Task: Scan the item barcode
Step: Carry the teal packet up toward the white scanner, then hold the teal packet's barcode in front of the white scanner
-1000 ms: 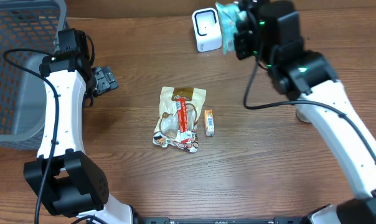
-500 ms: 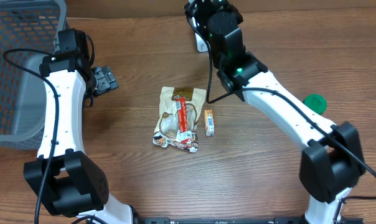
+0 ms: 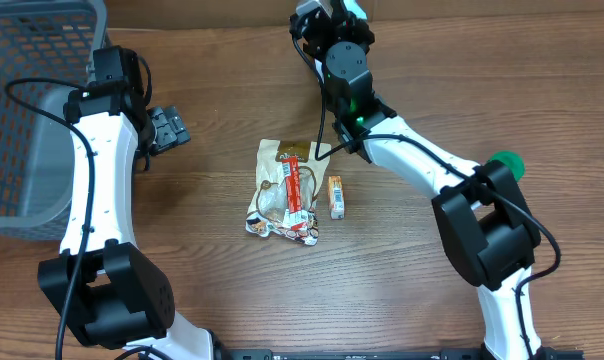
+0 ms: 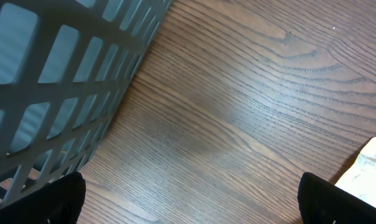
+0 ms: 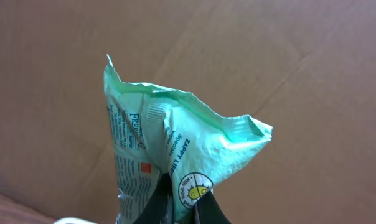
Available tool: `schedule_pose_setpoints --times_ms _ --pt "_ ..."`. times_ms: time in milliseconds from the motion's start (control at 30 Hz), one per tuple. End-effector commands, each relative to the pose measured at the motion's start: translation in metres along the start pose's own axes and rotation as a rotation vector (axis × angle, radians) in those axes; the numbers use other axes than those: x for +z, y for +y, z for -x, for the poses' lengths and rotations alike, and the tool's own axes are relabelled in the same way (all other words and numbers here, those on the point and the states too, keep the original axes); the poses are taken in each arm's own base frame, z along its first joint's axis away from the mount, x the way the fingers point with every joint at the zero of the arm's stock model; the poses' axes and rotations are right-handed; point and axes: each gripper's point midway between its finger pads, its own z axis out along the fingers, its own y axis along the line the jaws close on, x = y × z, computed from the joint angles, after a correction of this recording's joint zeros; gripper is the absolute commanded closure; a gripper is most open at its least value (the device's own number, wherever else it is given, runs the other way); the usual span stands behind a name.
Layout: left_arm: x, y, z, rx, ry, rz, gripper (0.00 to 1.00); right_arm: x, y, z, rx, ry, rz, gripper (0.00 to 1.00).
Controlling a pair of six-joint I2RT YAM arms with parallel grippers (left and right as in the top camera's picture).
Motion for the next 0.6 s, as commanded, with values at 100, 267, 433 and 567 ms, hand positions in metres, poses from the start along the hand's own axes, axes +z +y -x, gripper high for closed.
schedule_pose_setpoints --times_ms 100,267,433,567 --pt "-0.014 -0.003 0.006 0.017 -0.038 -0.021 0.0 0.012 -0.028 0.002 0.093 -0.066 -0.108 0.96" --pt "-0.014 -0.003 0.006 0.017 -0.038 -0.021 0.0 0.022 -0.038 -0.011 0.212 -0.064 -0.105 0.96" --pt "-0.014 -0.003 0.006 0.017 -0.038 -0.021 0.0 0.03 -0.043 -0.028 0.347 -0.038 -0.081 0.96" --pt "-0.014 -0.003 0.006 0.017 -0.038 -0.021 0.0 0.033 -0.035 -0.038 0.352 -0.025 -0.052 0.96"
